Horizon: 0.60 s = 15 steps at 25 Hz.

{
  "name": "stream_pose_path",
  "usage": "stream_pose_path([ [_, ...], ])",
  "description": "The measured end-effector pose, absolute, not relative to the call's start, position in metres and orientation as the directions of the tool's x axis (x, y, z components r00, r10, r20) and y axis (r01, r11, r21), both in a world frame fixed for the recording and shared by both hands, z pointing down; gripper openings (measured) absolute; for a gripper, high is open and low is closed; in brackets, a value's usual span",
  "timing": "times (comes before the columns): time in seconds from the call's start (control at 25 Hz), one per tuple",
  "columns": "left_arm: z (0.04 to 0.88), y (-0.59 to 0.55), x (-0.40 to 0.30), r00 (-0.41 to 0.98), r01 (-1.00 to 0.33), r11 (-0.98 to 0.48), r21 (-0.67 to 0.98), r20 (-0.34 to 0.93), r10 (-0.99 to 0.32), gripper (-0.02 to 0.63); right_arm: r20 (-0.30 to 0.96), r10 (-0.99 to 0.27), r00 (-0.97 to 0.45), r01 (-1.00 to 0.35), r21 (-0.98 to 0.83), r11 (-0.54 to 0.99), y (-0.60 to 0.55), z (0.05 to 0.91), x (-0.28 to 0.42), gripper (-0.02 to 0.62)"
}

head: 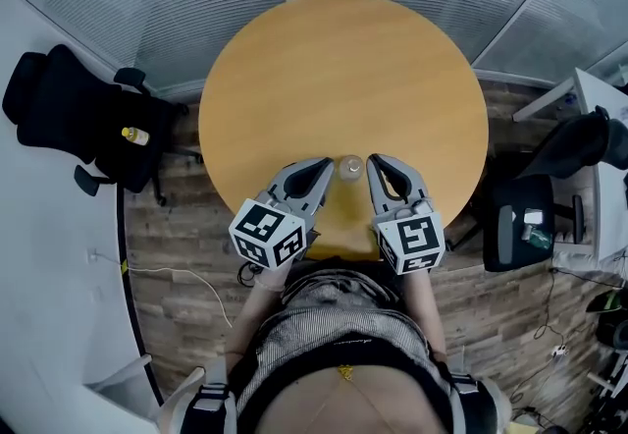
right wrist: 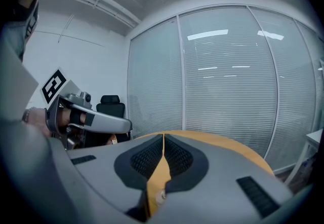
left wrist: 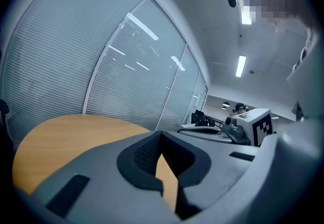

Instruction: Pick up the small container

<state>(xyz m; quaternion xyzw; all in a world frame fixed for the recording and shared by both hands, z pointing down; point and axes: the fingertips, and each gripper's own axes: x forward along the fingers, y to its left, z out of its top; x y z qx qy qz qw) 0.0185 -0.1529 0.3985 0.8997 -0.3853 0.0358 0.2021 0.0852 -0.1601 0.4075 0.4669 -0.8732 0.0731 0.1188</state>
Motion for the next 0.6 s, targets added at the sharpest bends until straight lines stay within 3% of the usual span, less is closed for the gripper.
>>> stream_pose_path([
  [0.6,0.3951,-0.1529,0.0198,0.722,-0.687,-0.648,0.329,0.213,-0.658,0.005,0.279,-0.801,-0.529,-0.835,-0.006,0.550,-0.1607,0.4068,0.0771,0.021],
])
